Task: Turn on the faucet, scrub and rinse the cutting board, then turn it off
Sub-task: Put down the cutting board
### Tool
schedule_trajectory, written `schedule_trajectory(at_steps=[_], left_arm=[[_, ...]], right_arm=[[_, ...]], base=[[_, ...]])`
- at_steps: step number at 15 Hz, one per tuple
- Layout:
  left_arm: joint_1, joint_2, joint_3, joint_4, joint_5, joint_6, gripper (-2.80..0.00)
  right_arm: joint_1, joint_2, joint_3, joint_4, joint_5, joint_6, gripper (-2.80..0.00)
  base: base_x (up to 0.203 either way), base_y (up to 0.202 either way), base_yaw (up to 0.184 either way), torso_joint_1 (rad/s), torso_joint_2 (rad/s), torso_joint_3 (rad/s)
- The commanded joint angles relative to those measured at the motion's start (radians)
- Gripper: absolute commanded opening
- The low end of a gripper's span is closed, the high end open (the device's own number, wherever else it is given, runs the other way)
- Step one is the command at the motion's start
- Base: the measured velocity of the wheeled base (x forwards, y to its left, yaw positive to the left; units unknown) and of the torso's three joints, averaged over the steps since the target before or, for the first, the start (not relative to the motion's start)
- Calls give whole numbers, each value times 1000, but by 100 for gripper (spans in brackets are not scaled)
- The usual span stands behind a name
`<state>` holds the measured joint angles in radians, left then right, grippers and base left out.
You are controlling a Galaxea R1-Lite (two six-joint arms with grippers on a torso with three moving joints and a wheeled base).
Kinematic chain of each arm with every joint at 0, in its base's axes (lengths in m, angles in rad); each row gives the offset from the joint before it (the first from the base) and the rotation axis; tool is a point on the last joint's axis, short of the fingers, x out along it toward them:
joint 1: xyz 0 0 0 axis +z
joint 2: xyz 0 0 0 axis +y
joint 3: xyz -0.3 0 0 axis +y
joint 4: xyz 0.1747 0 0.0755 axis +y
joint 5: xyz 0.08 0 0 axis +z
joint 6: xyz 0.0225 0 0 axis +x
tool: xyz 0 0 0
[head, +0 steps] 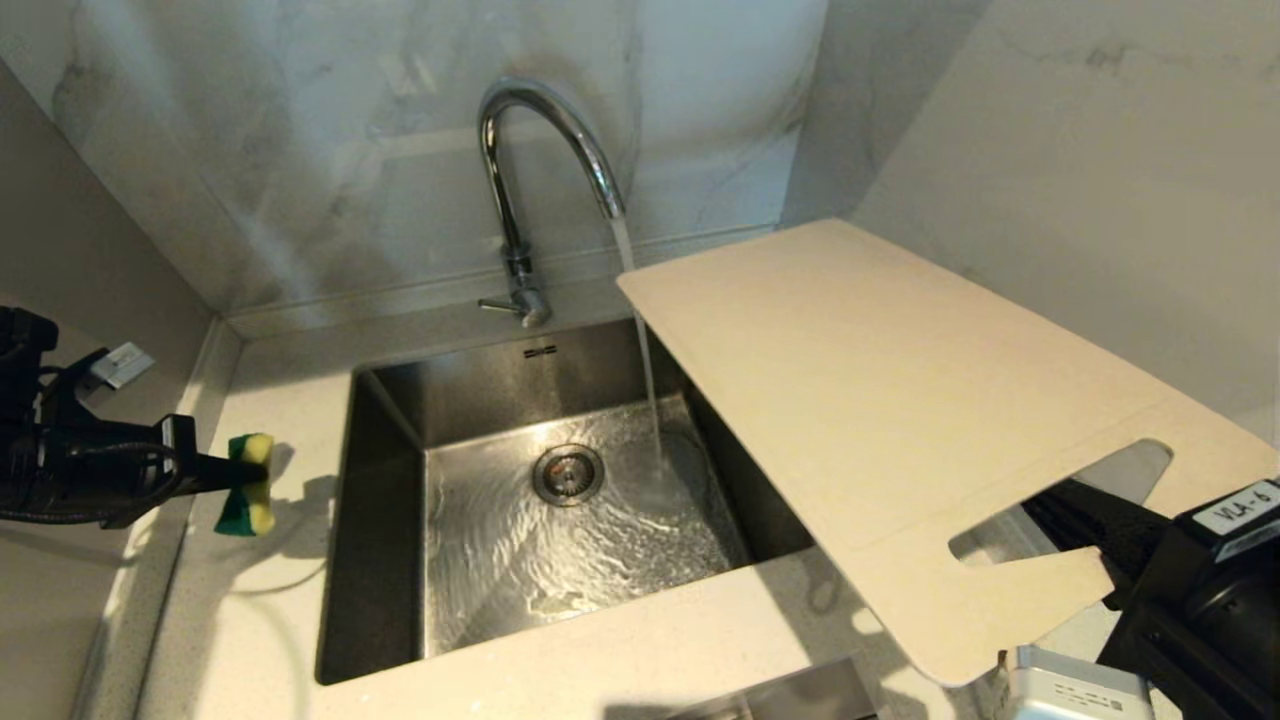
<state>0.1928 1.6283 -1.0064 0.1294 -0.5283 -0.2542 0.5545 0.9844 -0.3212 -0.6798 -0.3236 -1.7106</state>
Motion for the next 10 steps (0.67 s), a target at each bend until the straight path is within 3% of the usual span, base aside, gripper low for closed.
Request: schedule_trajectory(at_steps=[1, 6, 10], left_arm=[[1, 10, 0, -1, -2, -2, -280], [1, 32, 0, -4, 2, -2, -280], [1, 50, 0, -5, 2, -5, -280]], right_arm=[[1, 36, 16, -7, -2, 0, -280], [1, 79, 50, -31, -77, 72, -280], [1, 93, 80, -24, -84, 101, -280]], base=[[0, 0, 0, 0, 0, 0], [0, 0, 0, 0, 0, 0], [0, 0, 0, 0, 0, 0]])
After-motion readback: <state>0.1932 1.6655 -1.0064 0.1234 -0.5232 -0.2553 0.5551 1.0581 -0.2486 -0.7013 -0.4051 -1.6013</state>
